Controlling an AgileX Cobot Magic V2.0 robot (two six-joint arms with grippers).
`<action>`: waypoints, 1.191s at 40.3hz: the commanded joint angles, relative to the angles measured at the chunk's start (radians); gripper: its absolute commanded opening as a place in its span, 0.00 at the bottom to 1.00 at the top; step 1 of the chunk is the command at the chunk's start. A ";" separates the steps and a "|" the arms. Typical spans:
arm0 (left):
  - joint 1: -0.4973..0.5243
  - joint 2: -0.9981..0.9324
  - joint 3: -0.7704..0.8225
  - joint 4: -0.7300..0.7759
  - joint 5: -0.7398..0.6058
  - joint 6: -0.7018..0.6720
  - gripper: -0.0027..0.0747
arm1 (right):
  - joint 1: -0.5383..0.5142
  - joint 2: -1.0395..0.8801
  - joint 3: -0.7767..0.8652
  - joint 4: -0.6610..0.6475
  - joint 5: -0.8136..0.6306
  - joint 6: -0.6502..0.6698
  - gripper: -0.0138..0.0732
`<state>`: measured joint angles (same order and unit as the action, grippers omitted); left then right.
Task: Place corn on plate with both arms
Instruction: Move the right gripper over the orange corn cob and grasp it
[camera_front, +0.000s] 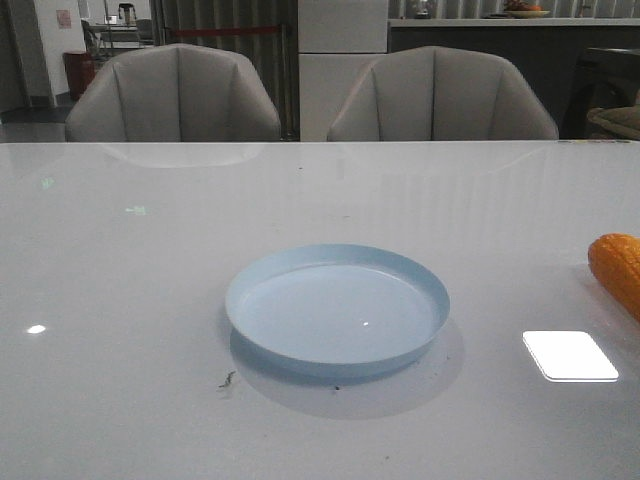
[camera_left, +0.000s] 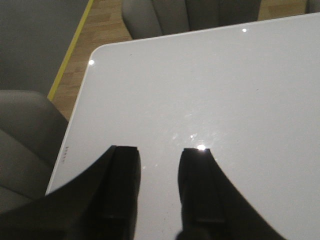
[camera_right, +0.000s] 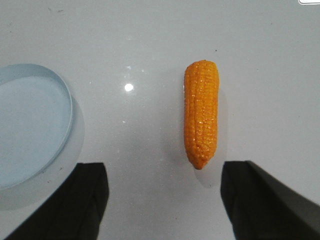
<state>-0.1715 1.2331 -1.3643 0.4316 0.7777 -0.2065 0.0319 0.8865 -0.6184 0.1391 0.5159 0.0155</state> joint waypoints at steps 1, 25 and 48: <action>0.044 -0.153 0.144 -0.007 -0.169 -0.013 0.37 | 0.001 -0.006 -0.037 0.000 -0.059 -0.004 0.83; 0.055 -0.461 0.696 -0.045 -0.271 -0.013 0.37 | 0.000 0.155 -0.119 -0.045 -0.051 -0.004 0.83; 0.055 -0.461 0.696 -0.051 -0.277 -0.013 0.37 | -0.035 0.680 -0.453 -0.096 0.018 -0.004 0.83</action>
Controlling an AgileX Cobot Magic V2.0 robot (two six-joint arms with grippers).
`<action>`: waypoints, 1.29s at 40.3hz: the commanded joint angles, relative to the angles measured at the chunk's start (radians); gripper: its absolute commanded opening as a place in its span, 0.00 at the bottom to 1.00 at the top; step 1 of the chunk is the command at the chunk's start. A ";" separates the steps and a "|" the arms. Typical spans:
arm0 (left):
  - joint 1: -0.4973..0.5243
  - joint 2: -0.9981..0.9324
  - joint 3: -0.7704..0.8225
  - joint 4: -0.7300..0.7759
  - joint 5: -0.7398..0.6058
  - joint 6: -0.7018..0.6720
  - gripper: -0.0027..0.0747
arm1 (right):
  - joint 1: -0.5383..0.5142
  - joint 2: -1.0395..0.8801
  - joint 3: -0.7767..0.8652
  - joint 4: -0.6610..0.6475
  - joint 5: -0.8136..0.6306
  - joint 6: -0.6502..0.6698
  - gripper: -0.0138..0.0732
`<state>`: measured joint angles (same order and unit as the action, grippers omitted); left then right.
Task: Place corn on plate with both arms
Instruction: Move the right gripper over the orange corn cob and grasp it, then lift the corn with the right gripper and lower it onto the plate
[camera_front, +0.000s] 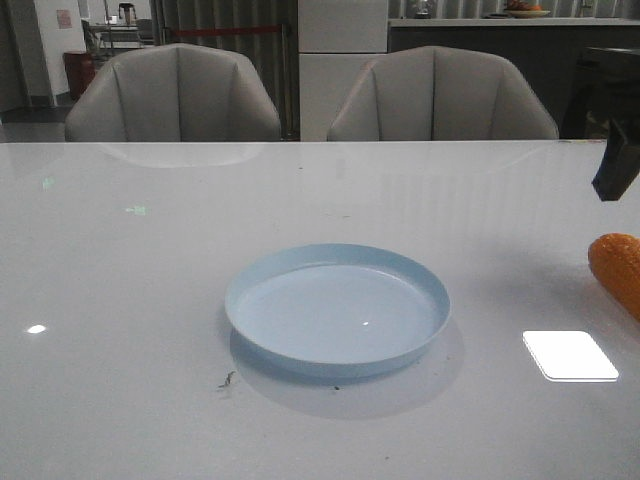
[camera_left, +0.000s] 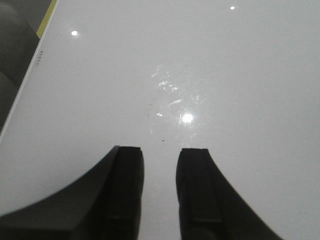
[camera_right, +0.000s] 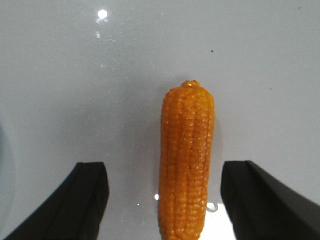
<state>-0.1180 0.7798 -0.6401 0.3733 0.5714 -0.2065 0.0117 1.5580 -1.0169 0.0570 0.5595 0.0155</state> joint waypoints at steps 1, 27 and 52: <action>0.002 -0.008 -0.029 0.007 -0.070 -0.013 0.37 | -0.020 0.027 -0.059 -0.015 -0.025 -0.004 0.83; 0.002 -0.008 -0.029 0.007 -0.070 -0.013 0.37 | -0.054 0.230 -0.074 -0.014 -0.072 -0.031 0.68; 0.002 -0.008 -0.029 0.005 -0.072 -0.013 0.37 | 0.118 0.229 -0.519 -0.013 0.199 -0.155 0.41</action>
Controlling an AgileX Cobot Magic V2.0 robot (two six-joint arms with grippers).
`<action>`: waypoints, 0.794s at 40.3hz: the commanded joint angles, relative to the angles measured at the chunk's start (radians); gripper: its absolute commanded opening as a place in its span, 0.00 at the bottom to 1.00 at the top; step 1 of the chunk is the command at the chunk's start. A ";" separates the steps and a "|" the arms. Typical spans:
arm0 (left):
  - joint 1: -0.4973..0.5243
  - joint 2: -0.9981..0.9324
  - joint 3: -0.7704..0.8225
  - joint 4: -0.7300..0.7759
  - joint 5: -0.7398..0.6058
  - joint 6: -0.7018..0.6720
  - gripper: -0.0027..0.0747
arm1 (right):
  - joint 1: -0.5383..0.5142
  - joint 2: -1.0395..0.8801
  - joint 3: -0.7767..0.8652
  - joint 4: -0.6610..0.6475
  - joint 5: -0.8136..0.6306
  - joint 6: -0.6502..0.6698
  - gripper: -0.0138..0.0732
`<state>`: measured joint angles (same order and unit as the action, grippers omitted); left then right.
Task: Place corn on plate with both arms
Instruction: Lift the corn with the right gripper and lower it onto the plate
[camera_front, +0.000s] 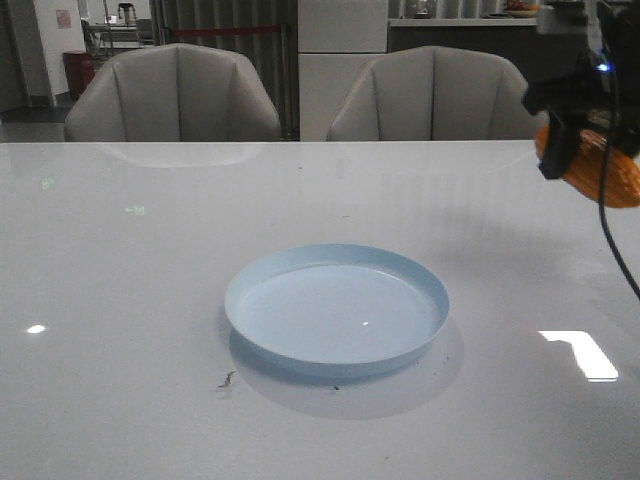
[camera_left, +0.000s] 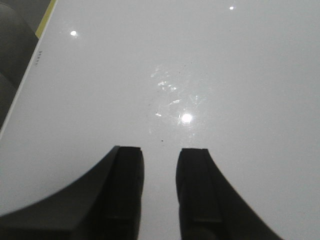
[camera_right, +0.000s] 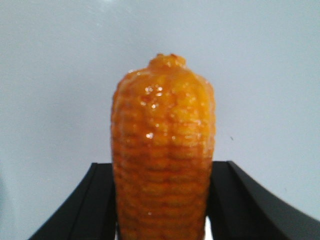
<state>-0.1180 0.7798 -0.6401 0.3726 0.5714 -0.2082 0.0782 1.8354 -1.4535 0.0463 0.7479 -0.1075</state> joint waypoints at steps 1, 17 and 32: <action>0.002 -0.008 -0.029 0.006 -0.072 -0.012 0.37 | 0.070 -0.048 -0.099 -0.002 0.014 -0.035 0.41; 0.002 -0.008 -0.029 0.002 -0.072 -0.012 0.37 | 0.389 0.004 -0.131 -0.002 0.028 -0.041 0.41; 0.002 -0.008 -0.029 0.002 -0.064 -0.012 0.37 | 0.485 0.141 -0.131 -0.002 0.067 -0.087 0.41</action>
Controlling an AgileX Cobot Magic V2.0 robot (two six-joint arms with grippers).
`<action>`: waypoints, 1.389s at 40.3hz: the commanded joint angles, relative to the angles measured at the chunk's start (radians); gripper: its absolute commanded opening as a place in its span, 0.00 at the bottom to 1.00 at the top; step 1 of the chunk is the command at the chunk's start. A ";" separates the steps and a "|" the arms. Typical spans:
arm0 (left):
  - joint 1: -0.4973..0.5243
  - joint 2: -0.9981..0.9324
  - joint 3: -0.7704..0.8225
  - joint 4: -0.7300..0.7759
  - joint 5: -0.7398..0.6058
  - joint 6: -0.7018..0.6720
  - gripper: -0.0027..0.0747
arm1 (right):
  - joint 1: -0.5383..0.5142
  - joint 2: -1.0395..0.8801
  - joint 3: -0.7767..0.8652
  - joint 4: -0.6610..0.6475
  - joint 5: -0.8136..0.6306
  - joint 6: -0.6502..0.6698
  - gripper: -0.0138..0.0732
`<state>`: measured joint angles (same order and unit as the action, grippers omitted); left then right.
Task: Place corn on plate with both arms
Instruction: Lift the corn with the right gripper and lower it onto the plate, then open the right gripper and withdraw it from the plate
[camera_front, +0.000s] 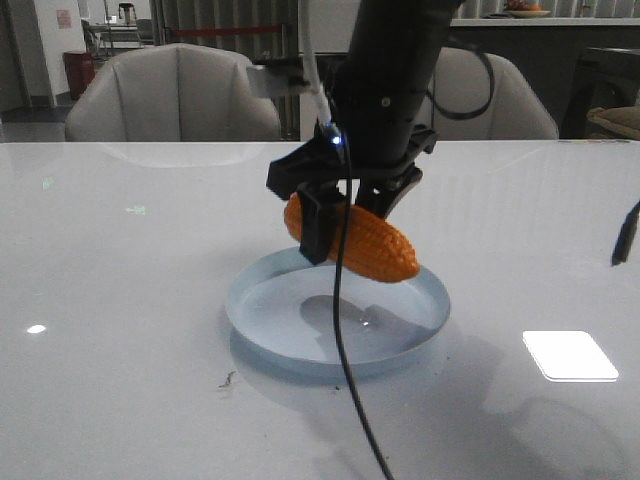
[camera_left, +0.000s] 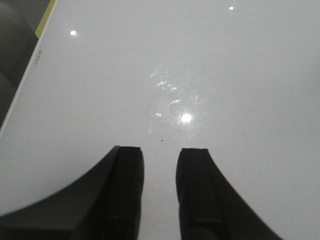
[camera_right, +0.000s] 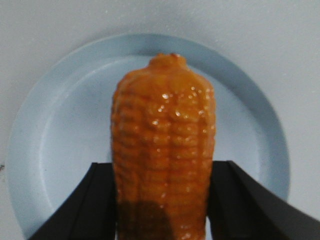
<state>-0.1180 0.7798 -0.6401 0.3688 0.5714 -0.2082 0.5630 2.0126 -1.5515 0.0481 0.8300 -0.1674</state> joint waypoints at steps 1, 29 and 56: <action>0.002 -0.008 -0.029 0.006 -0.061 -0.012 0.37 | 0.002 -0.032 -0.033 -0.004 -0.014 -0.027 0.41; 0.002 -0.008 -0.029 0.018 -0.024 -0.012 0.37 | 0.001 -0.023 -0.106 -0.004 0.043 -0.030 0.81; 0.002 -0.008 -0.029 0.018 -0.024 -0.012 0.37 | -0.267 -0.398 -0.262 0.011 0.194 0.113 0.81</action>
<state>-0.1180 0.7798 -0.6401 0.3706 0.6066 -0.2082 0.3423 1.7353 -1.7797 0.0614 1.0457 -0.0531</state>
